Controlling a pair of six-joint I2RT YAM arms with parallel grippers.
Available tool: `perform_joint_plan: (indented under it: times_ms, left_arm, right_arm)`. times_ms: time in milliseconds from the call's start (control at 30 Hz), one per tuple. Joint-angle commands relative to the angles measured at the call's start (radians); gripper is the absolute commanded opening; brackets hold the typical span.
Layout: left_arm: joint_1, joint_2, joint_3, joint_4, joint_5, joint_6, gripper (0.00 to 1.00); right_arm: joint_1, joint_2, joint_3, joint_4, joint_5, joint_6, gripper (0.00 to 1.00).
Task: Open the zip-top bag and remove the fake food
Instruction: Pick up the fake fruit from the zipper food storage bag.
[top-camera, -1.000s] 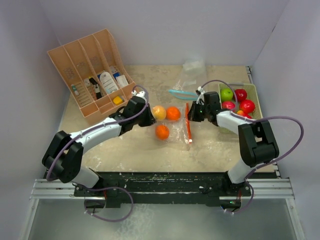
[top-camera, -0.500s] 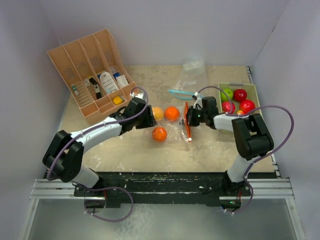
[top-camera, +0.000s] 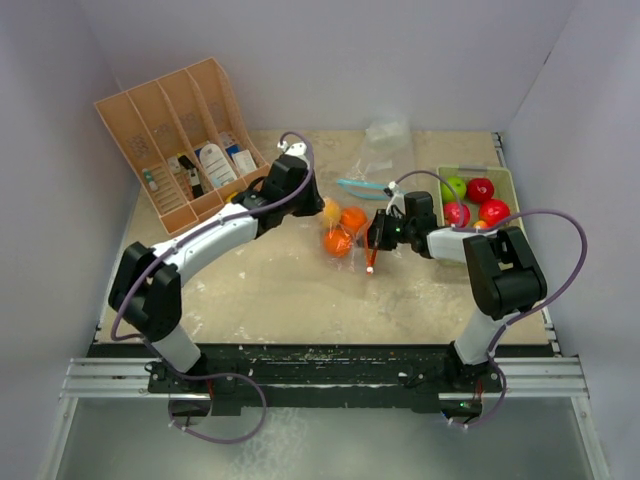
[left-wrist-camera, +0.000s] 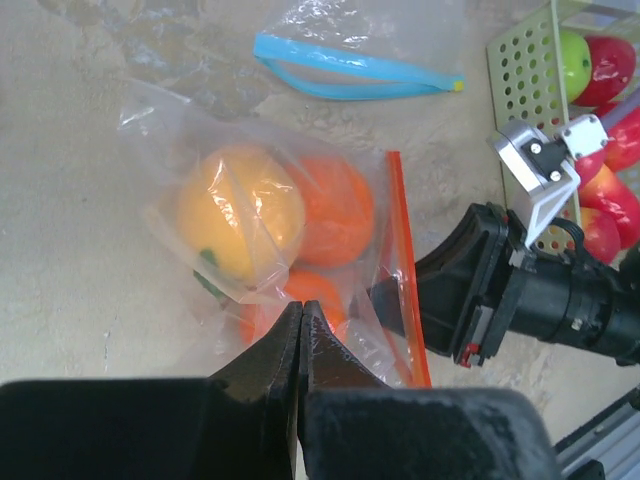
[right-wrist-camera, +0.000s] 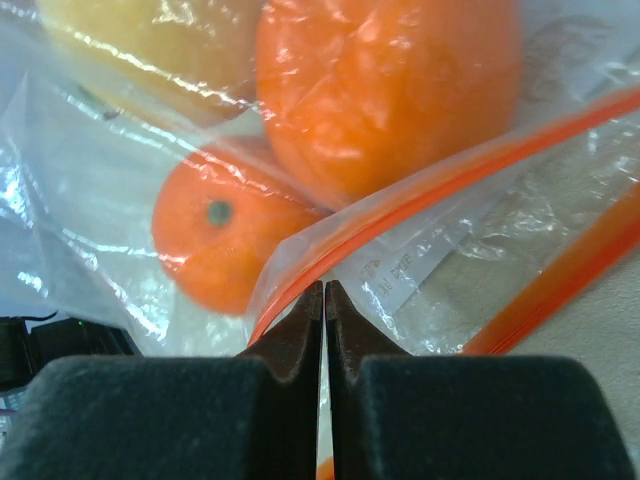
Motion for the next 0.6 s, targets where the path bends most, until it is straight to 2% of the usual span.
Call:
perform_joint_plan:
  times_ms: [0, 100, 233, 367, 433, 567]
  left_arm:
    - [-0.007, 0.038, 0.099, -0.051, -0.039, 0.041, 0.00]
    - [0.001, -0.030, 0.031, -0.059, -0.099, 0.033, 0.05]
    - [0.029, -0.202, -0.106, -0.007, -0.125, 0.009, 0.10]
    - [0.039, -0.238, -0.115, -0.030, -0.096, 0.031, 0.10]
    - [0.038, -0.216, -0.108, -0.046, -0.091, 0.025, 0.05]
    - [0.039, -0.217, -0.107, 0.035, -0.071, 0.026, 0.02]
  right_arm:
    - [-0.001, -0.011, 0.019, -0.013, -0.023, -0.013, 0.04]
    - [-0.002, -0.014, 0.021, -0.025, -0.012, -0.021, 0.04]
    - [-0.003, 0.004, 0.031, -0.017, -0.012, -0.020, 0.05]
    - [-0.003, 0.013, 0.041, -0.005, -0.022, -0.023, 0.06]
    - [-0.003, 0.022, 0.041, -0.005, -0.025, -0.025, 0.07]
    - [-0.003, 0.039, 0.049, -0.003, -0.038, -0.025, 0.10]
